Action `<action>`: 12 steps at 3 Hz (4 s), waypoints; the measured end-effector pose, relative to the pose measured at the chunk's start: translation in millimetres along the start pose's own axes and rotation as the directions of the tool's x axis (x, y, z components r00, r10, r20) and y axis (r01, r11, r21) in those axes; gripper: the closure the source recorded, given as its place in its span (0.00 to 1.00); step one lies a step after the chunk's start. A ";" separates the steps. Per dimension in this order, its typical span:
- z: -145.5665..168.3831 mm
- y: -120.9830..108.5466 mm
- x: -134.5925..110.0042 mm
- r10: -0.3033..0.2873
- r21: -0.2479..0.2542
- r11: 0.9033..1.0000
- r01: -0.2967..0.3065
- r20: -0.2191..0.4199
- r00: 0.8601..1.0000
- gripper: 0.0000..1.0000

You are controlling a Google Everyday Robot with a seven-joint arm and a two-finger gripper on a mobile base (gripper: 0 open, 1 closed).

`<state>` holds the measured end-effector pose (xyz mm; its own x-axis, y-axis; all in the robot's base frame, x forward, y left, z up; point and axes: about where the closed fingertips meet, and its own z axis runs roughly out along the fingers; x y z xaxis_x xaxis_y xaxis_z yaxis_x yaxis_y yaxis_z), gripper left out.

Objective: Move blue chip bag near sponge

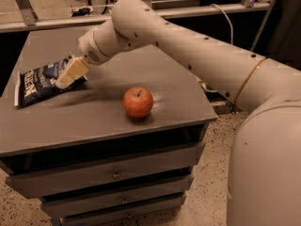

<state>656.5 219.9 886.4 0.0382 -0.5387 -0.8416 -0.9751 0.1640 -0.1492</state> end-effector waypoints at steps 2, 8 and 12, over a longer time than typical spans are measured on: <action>28.9 13.5 6.6 0.010 -0.025 1.000 -0.010 0.009 1.000 0.18; -98.8 -75.6 24.1 -0.061 0.249 0.965 0.082 -0.087 0.994 1.00; -262.9 -263.8 69.1 -0.210 0.543 0.744 0.390 -0.365 0.907 1.00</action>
Offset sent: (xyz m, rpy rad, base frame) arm -0.0062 0.0232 -0.0335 0.0153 0.0257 0.0015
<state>858.9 -77.9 1004.1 0.1595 -0.8246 -0.5427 -0.5916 0.3602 -0.7212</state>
